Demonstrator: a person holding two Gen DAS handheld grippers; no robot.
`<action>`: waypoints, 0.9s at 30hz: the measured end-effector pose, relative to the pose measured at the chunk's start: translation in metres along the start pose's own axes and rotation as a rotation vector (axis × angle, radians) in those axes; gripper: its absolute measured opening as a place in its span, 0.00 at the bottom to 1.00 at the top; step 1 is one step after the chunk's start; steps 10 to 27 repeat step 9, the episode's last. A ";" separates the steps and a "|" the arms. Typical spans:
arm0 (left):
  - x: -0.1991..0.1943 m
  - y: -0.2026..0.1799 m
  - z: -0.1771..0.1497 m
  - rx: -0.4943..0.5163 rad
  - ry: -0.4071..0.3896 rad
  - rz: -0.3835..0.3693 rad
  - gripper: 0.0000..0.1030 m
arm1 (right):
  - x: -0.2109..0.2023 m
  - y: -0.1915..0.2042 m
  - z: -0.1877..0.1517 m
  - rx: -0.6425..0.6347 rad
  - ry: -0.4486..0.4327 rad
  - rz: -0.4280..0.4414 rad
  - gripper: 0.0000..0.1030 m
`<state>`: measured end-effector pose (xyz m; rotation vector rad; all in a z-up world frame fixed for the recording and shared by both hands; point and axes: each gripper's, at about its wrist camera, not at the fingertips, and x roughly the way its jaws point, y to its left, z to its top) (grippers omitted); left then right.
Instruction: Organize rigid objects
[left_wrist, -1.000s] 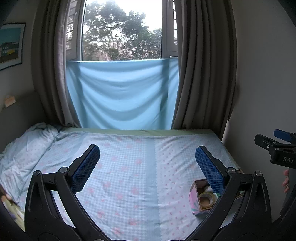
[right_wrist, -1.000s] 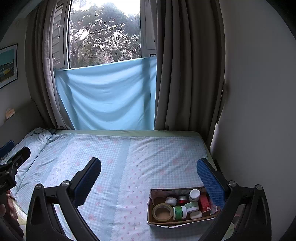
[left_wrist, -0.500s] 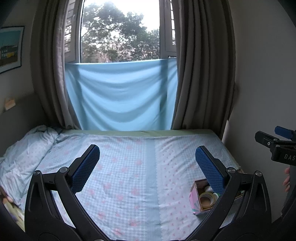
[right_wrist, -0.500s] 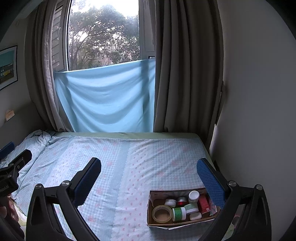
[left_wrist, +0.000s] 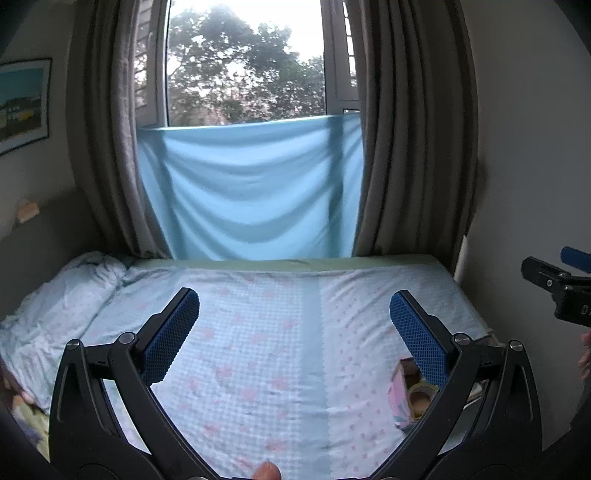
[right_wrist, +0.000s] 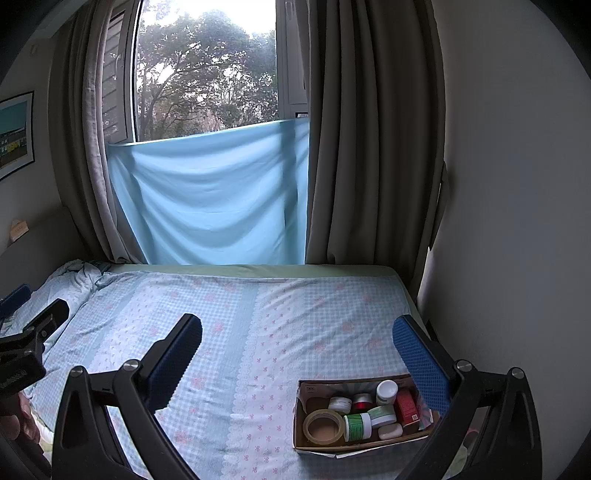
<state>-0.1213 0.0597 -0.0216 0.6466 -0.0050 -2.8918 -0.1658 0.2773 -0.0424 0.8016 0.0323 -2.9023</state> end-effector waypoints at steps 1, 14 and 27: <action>0.001 0.000 0.000 -0.001 0.001 0.007 1.00 | 0.000 -0.001 0.000 0.000 0.000 -0.001 1.00; 0.006 0.009 -0.004 -0.040 0.009 -0.003 1.00 | 0.002 -0.003 0.001 0.004 0.006 -0.010 1.00; 0.006 0.009 -0.004 -0.040 0.009 -0.003 1.00 | 0.002 -0.003 0.001 0.004 0.006 -0.010 1.00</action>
